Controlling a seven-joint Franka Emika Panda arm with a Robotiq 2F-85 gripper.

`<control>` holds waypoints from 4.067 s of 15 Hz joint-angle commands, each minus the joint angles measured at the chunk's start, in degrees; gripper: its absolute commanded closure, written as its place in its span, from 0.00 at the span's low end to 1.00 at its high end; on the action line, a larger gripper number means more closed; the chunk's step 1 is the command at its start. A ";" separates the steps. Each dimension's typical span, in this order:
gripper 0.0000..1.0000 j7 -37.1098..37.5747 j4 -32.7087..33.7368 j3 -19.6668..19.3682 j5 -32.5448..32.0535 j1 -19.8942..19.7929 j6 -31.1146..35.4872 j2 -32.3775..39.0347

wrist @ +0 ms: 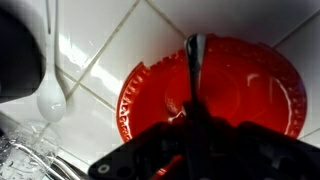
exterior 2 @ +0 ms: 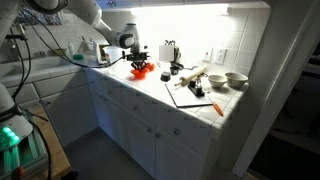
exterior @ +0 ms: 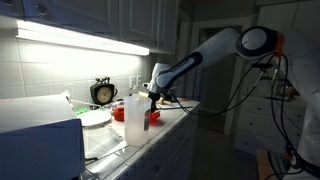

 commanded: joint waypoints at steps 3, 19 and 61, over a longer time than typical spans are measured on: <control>0.98 -0.56 1.13 2.06 3.31 -1.65 0.93 0.65; 0.98 -1.92 0.27 4.15 7.03 -4.24 -0.33 -2.24; 0.98 -11.21 1.10 4.26 12.31 -0.88 -18.23 -14.21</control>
